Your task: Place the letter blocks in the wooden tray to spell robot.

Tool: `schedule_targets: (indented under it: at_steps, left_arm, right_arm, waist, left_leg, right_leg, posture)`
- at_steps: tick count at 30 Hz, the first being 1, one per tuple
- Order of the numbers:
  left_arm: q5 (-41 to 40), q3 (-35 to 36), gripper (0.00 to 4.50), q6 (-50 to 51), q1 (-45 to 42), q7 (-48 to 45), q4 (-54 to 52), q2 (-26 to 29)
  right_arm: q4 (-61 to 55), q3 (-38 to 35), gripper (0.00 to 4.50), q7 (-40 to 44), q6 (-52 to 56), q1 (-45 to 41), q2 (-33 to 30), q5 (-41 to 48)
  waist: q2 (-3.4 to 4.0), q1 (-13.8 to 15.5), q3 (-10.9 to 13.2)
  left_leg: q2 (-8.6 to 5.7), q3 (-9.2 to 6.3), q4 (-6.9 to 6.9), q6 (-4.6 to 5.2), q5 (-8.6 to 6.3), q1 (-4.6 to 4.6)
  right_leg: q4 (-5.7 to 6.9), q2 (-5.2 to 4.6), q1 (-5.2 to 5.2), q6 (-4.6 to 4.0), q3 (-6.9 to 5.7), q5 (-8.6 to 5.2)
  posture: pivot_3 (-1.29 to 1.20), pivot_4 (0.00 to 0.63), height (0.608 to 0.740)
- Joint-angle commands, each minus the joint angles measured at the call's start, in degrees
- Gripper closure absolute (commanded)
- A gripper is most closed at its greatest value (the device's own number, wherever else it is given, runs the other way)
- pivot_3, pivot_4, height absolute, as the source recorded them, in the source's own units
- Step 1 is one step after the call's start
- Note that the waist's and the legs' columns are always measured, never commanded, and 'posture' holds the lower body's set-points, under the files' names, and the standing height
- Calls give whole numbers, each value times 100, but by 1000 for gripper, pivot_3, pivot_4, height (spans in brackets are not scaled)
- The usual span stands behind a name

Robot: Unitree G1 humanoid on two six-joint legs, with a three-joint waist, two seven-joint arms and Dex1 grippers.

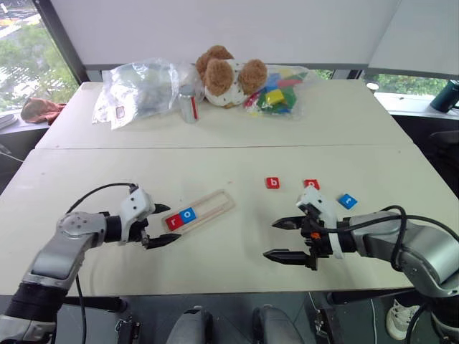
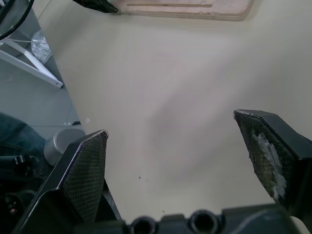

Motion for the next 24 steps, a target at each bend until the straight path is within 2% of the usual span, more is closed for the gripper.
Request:
schedule_targets:
  at_steps: [1, 5, 13, 16, 17, 24]
  left_arm:
    - [82, -28, 0, -165, 25, 141, -10, -161]
    - [372, -160, 0, -355, 137, 198, 72, -178]
    - [317, -227, 0, -169, 94, 89, -2, -180]
    - [351, -271, 862, -195, 119, 87, -9, -199]
    - [312, -274, 1323, -193, 140, 74, -23, -227]
    - [344, -404, 1402, -352, -249, -147, 218, -274]
  right_arm:
    - [-95, -151, 22, -67, -120, -14, 52, 23]
    - [-194, -138, 22, -48, -65, -36, 37, 115]
    - [-172, -103, 22, -71, -79, -101, 54, 68]
    - [-188, -134, 0, -112, -56, -86, 79, 91]
    - [-198, -169, 0, -136, -53, -55, 75, 94]
    - [-138, -363, 0, -303, -93, 75, 52, 45]
  waist:
    - [0, 2, 0]
    - [-1, 2, -2]
    - [-1, 1, -4]
    - [0, 2, -5]
    - [-1, 4, -5]
    - [-1, 25, -6]
  left_leg:
    - [0, 0, 0, 0, 0, 0]
    - [0, 0, 2, 0, 1, 2]
    - [0, 0, 2, 0, 0, 6]
    - [0, 0, 2, 0, 0, 9]
    - [0, 0, 2, 0, 0, 11]
    - [-1, -1, 2, 0, 0, 19]
  right_leg:
    - [0, 0, 0, 0, 0, 0]
    - [1, 0, 3, 0, 0, 0]
    - [1, 0, 7, 0, 0, 0]
    - [1, 0, 10, 0, 0, 0]
    - [1, 0, 12, 0, 0, 0]
    - [1, 0, 22, 0, -1, 0]
  posture:
    - [0, 150, 740]
    - [0, 150, 740]
    - [0, 150, 740]
    - [0, 150, 740]
    - [0, 150, 740]
    - [0, 150, 740]
